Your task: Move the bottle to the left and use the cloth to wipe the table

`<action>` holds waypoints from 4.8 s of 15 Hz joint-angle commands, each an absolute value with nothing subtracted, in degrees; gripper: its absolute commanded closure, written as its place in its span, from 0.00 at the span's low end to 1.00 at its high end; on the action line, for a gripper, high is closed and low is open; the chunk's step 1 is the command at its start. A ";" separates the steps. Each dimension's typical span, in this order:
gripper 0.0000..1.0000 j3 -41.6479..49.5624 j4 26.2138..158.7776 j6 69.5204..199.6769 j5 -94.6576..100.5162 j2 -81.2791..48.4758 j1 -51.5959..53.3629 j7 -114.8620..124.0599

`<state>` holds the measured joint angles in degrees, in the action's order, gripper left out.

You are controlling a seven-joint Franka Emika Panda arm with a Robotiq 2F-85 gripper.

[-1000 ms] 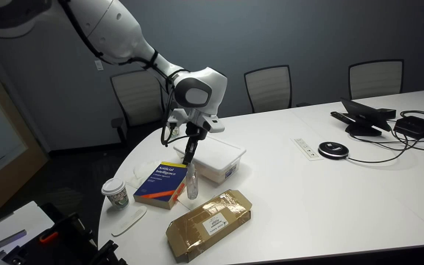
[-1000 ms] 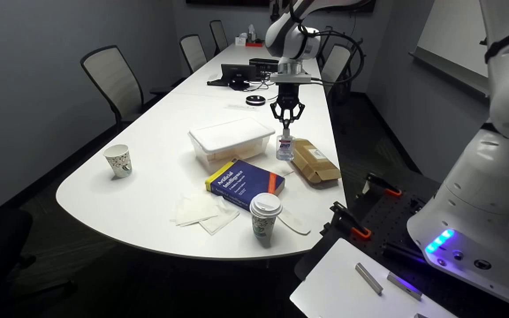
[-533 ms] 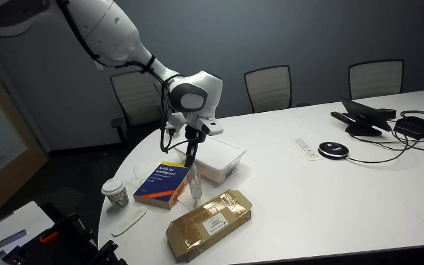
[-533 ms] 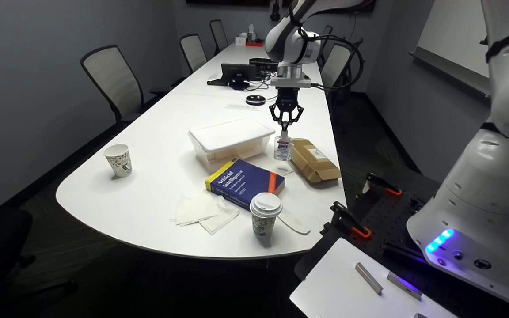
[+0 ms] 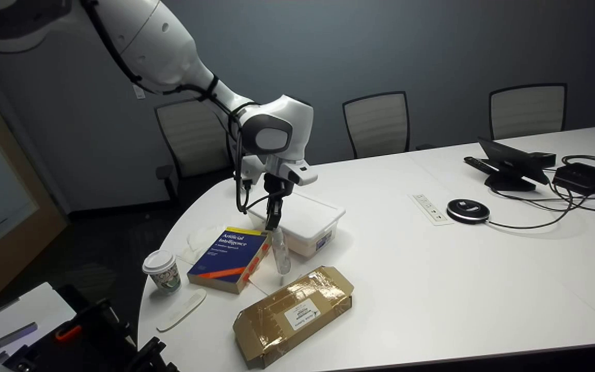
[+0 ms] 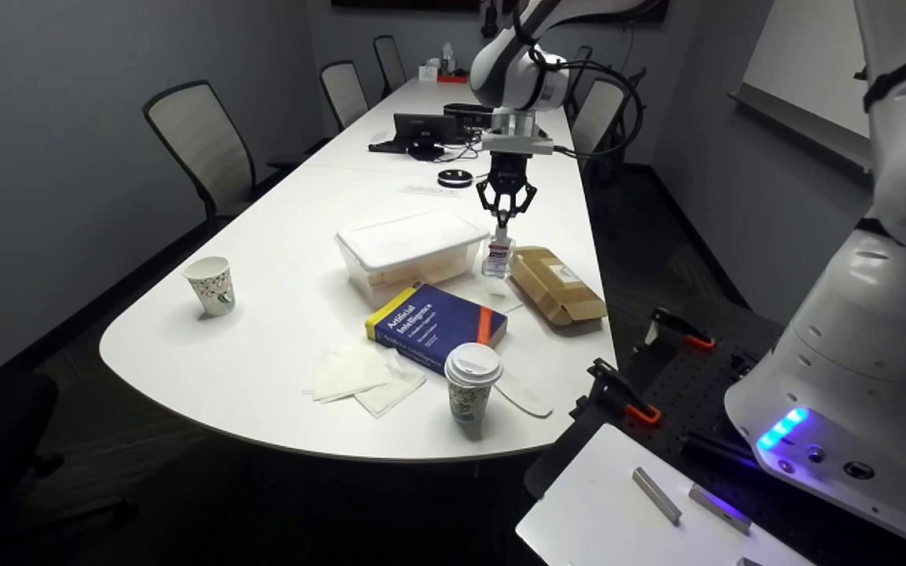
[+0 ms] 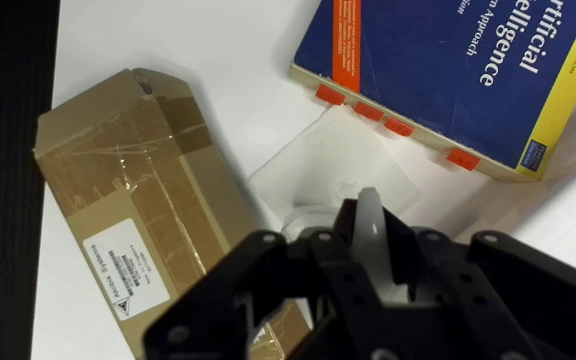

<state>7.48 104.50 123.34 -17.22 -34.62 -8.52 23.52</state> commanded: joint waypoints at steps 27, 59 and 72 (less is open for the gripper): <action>0.13 7.44 92.96 119.06 -16.69 -44.28 -9.14 21.69; 1.00 8.73 89.44 116.30 -11.44 -42.90 -7.34 23.58; 1.00 9.04 88.36 117.32 -10.78 -44.85 -7.02 23.96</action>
